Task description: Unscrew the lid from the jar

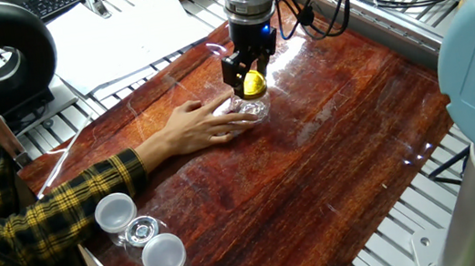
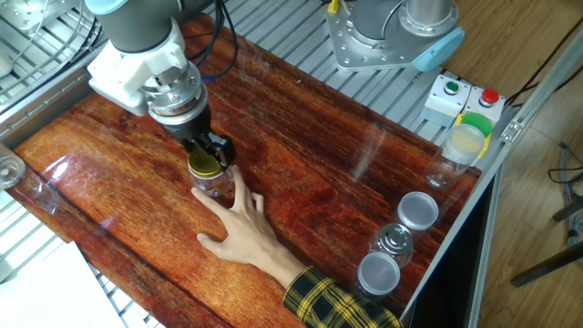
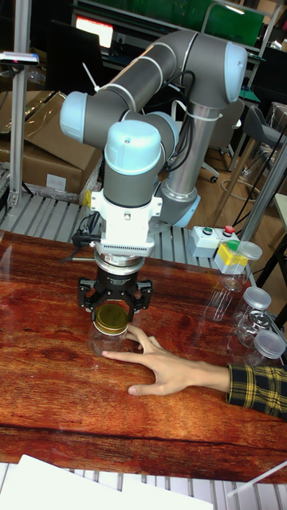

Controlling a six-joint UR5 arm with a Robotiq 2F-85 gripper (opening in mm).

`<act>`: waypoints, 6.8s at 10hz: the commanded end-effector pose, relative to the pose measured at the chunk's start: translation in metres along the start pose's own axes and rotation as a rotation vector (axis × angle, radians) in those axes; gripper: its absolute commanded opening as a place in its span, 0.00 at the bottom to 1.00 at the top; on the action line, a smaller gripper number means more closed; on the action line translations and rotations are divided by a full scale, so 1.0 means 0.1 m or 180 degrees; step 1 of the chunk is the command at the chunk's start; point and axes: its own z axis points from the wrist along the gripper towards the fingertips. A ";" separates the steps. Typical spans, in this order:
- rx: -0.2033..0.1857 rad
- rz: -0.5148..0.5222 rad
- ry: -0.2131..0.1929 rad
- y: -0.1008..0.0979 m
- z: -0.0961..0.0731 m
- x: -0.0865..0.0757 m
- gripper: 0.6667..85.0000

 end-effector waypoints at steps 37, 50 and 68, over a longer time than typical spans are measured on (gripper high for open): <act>0.0786 -0.3952 -0.0383 -0.05 -0.10 -0.44 0.68; 0.0575 -0.3056 -0.0166 -0.07 0.03 -0.29 0.87; 0.0124 -0.0324 -0.0125 0.09 0.00 -0.31 0.83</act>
